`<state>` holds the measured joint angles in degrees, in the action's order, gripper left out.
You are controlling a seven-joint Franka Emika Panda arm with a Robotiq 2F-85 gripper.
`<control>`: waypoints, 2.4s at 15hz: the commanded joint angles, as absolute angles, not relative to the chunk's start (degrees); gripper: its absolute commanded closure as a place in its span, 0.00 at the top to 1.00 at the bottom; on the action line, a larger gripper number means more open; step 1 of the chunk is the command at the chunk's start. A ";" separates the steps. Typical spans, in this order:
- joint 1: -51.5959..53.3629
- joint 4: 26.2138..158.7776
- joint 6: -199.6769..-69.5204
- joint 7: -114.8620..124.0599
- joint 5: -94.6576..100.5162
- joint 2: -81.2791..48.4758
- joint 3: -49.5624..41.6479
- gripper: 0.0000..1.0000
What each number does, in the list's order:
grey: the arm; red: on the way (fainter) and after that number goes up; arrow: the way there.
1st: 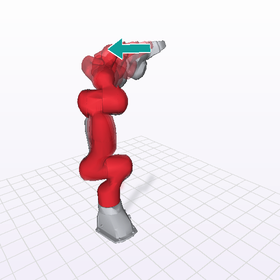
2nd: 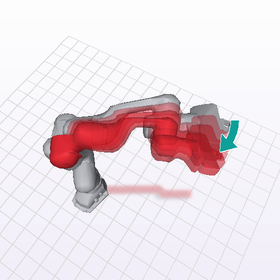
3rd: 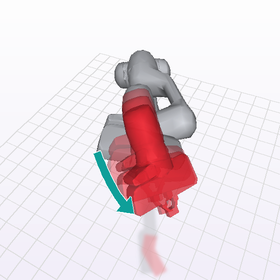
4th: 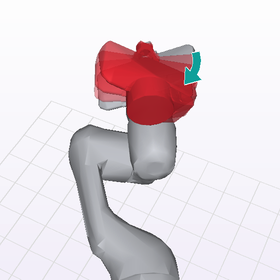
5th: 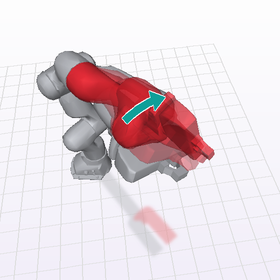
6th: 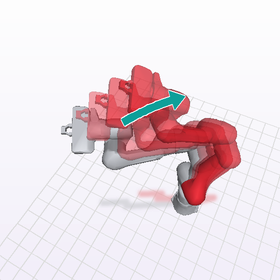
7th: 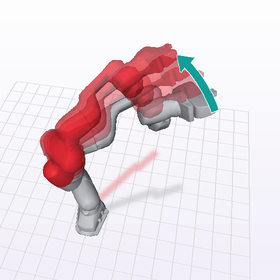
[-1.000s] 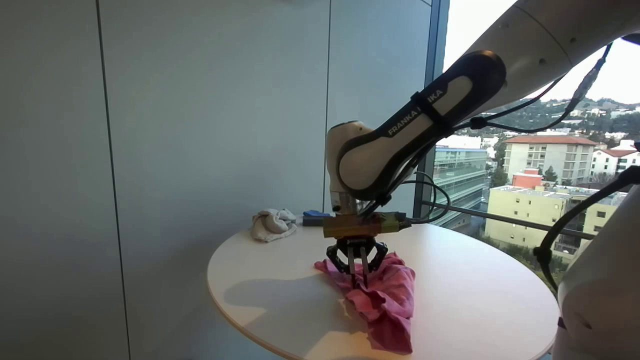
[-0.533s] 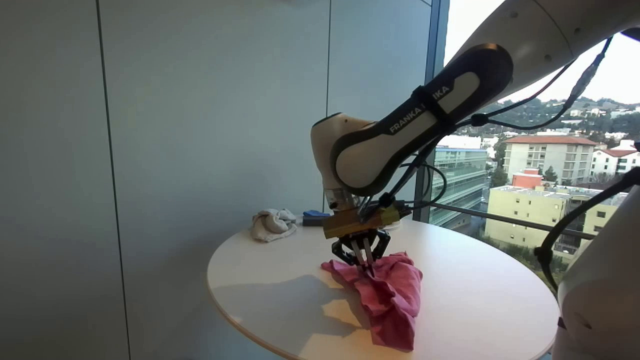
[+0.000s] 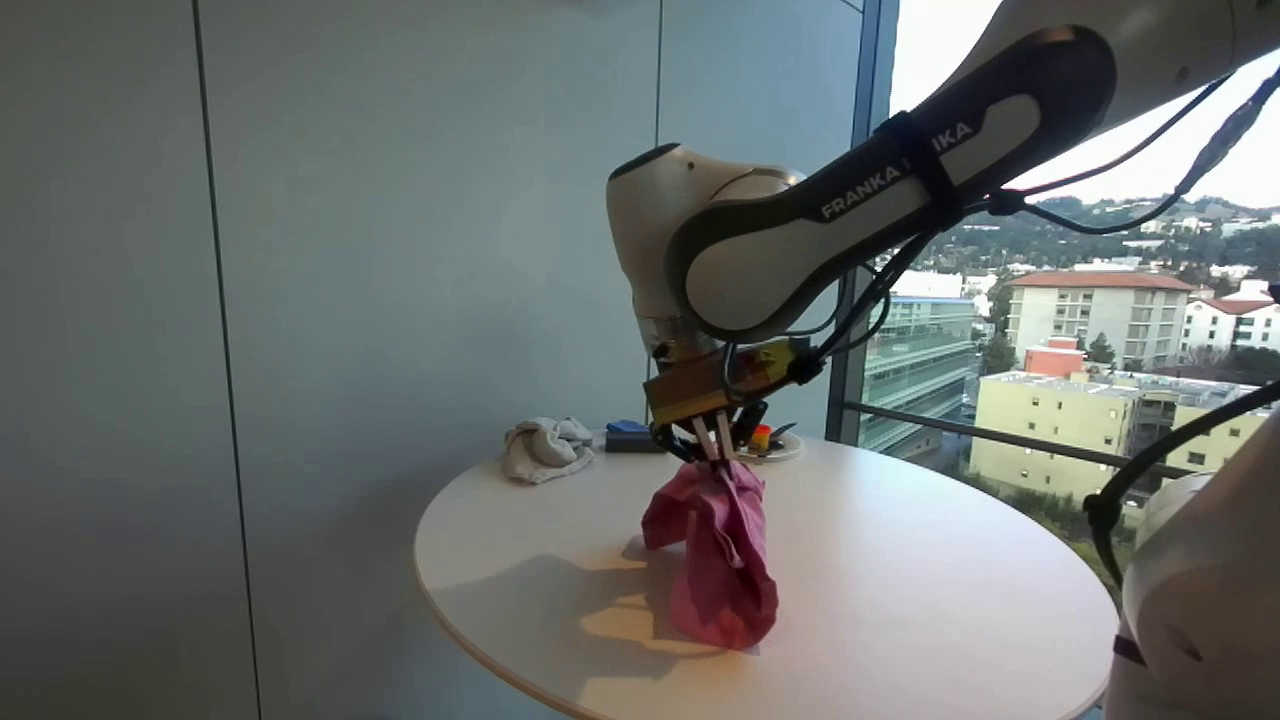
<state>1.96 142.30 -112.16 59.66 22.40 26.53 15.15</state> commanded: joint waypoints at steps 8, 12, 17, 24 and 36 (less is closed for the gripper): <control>3.84 143.22 -140.89 43.78 22.12 27.66 11.35 0.42; 4.23 144.00 -143.84 35.73 14.40 25.94 10.28 0.73; 1.54 142.80 -139.59 31.81 10.53 22.71 11.97 1.00; -0.41 142.27 -140.55 32.98 12.92 19.46 12.57 0.86; 0.12 139.55 -143.81 32.31 11.82 14.49 11.50 0.80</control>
